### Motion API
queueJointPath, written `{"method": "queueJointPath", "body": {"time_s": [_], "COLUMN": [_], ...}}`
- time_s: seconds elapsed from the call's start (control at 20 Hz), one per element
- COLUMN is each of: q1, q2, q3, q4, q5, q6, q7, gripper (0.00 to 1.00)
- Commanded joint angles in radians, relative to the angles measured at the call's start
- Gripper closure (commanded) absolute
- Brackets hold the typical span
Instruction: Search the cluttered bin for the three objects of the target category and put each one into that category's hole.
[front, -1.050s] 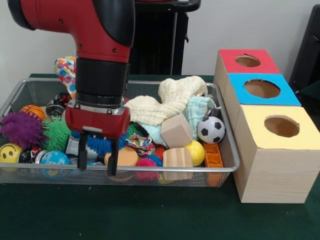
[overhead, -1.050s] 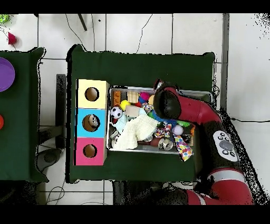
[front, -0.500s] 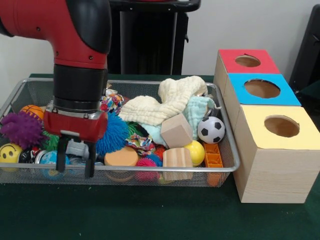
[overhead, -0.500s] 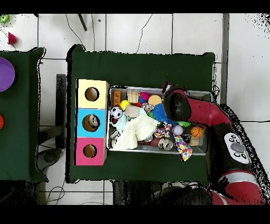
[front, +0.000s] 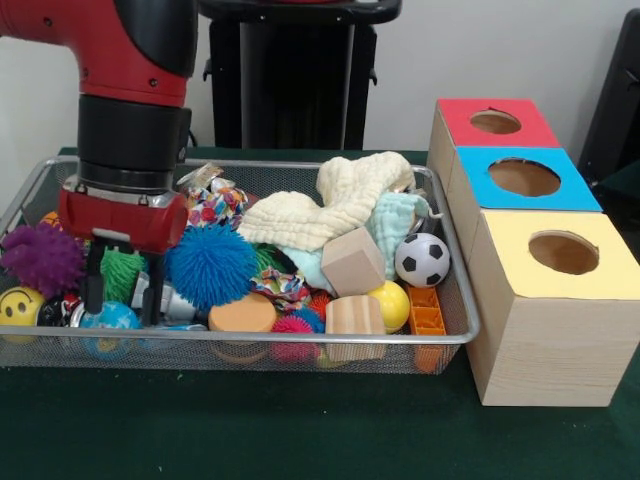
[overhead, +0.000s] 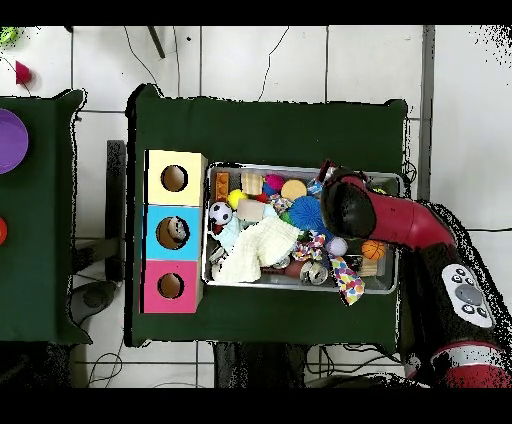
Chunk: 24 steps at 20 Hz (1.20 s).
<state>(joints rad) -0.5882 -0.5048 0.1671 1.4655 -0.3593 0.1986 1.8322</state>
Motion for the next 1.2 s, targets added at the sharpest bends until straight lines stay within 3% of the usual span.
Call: {"method": "queueJointPath", "body": {"time_s": [0.05,0.4,1.05,1.2], "q1": [-0.027,-0.037,-0.036,-0.026], "q2": [0.001,0.033,0.046,0.075], "q3": [0.093,0.088,0.078,0.065], "q4": [0.13,0.172,0.175,0.17], "q5": [-0.067,-0.077,-0.111,-0.132], "q6": [0.1,0.06,0.062,-0.012], "q7": [-0.068,-0.045,-0.06,-0.016], "gripper": [0.0,0.0,0.0,0.0]}}
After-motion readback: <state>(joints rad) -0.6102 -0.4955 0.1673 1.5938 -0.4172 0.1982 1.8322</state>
